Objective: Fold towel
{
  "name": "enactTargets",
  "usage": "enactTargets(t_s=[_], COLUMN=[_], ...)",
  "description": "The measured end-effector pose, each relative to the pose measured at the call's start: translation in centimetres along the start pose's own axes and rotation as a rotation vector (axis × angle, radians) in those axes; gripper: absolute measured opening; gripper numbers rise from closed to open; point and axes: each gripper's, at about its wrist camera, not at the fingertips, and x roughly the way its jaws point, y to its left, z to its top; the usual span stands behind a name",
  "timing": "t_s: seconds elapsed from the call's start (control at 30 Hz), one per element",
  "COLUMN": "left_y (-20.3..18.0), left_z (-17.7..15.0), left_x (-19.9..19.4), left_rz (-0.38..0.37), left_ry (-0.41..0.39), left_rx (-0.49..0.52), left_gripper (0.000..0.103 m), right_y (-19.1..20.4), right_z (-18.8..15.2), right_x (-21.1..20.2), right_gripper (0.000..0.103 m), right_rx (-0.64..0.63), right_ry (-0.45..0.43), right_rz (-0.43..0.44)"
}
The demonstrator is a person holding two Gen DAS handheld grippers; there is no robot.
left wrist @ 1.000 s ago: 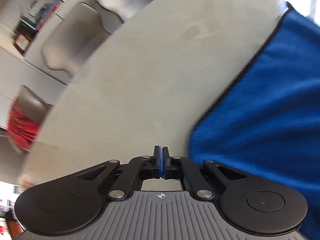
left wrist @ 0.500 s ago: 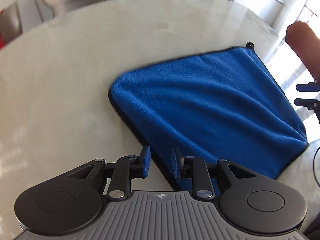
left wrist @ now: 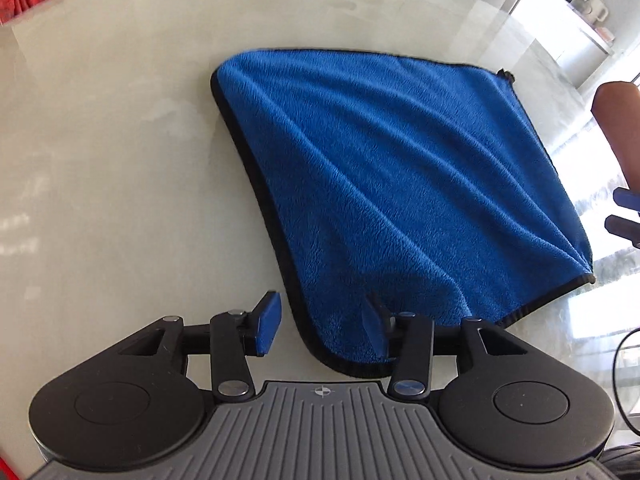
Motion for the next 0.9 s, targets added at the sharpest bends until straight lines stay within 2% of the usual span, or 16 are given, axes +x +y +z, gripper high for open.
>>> enactTargets(t_s=[0.1,0.2,0.23,0.3,0.33,0.37,0.47,0.7,0.77,0.9], left_y=[-0.5,-1.3,-1.6,-1.8,-1.7,-1.6,-1.0,1.0,1.7,2.6], left_z=[-0.2,-0.2,-0.3,-0.7,-0.9,-0.9,-1.2,-2.1,-2.4,-2.8], left_x=[0.3,0.5,0.6,0.3,0.1,-0.1,-0.4,-1.5,-1.9,-1.9], left_rz=[0.038,0.087,0.108,0.118,0.109,0.104,0.091,0.142,0.146,0.167], left_ry=[0.011,0.019,0.015,0.003,-0.002,0.0,-0.001,0.001,0.003,0.02], left_rx=[-0.002,0.015,0.024,0.039,0.041,0.034,0.0,-0.029,-0.041,-0.044], left_gripper=[0.06,0.057,0.054,0.04,0.025,0.016,0.009,0.005,0.0,0.0], right_y=[0.0,0.0,-0.1,-0.1,-0.1,-0.1,-0.1,0.3,0.3,0.4], right_z=[-0.4,-0.8,-0.9,-1.1,-1.1,-1.1,-1.3,-1.7,-1.8,-2.5], right_x=[-0.4,-0.7,-0.8,-1.0,-1.1,-1.1,-1.3,-1.4,-1.2,-0.3], right_gripper=[0.027,0.027,0.027,0.027,0.027,0.027,0.027,0.027,0.027,0.027], right_rx=[0.012,0.017,0.019,0.026,0.026,0.026,0.025,0.021,0.021,0.026], right_ry=[0.0,0.0,0.0,-0.004,-0.005,-0.007,-0.009,0.009,0.019,0.06], right_rz=[-0.01,-0.019,-0.021,-0.022,-0.022,-0.022,-0.023,-0.008,-0.001,0.013])
